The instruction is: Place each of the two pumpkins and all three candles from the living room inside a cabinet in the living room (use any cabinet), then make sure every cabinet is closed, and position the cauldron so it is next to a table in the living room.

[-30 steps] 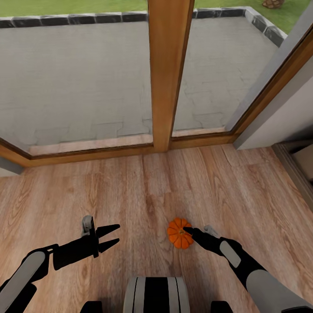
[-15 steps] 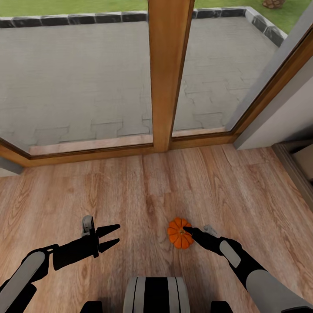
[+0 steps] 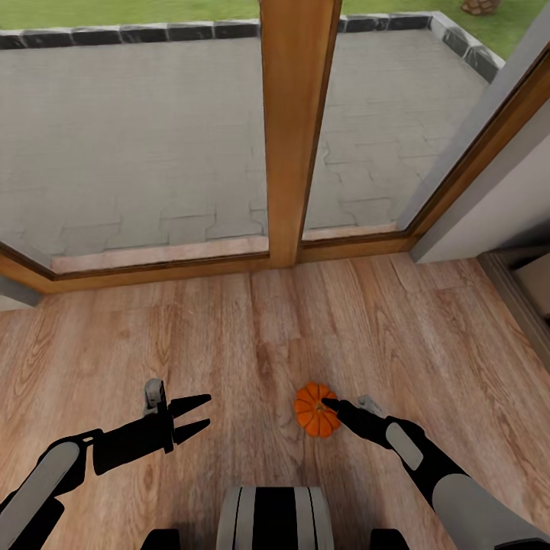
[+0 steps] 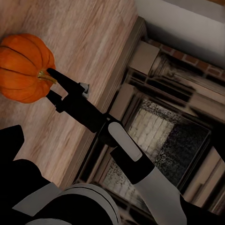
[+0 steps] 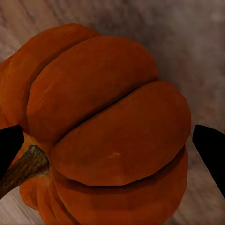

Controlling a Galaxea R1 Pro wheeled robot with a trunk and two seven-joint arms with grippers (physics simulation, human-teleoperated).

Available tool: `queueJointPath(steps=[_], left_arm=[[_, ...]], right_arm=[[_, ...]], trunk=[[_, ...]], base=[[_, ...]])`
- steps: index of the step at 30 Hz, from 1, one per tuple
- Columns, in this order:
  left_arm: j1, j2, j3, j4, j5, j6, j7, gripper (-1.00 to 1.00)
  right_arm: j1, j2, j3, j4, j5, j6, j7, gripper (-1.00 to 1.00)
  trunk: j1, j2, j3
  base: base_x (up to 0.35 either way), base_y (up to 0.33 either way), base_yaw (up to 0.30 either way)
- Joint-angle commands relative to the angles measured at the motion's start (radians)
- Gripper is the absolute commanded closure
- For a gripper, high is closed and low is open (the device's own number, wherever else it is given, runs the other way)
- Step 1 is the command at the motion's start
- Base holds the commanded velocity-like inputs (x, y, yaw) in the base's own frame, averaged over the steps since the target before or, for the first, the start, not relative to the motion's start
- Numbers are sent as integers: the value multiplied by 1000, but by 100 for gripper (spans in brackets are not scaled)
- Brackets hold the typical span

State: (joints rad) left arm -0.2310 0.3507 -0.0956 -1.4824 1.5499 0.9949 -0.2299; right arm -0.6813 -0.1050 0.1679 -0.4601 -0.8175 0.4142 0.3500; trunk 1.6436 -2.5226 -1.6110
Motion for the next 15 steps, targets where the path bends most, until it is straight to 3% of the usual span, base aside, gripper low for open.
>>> queueJointPath(steps=[1, 15], left_arm=[[-1, 1, -1, 1, -8, 1, -9, -100], [-1, 1, -1, 1, -8, 0, -9, -100]], right_arm=[[0, -1, 5, 44, 18, -3, -3, 100], [0, -1, 5, 44, 18, -3, -3, 100]], trunk=[[0, 0, -1], [0, 0, -1]], base=[[0, 0, 0], [0, 0, 0]])
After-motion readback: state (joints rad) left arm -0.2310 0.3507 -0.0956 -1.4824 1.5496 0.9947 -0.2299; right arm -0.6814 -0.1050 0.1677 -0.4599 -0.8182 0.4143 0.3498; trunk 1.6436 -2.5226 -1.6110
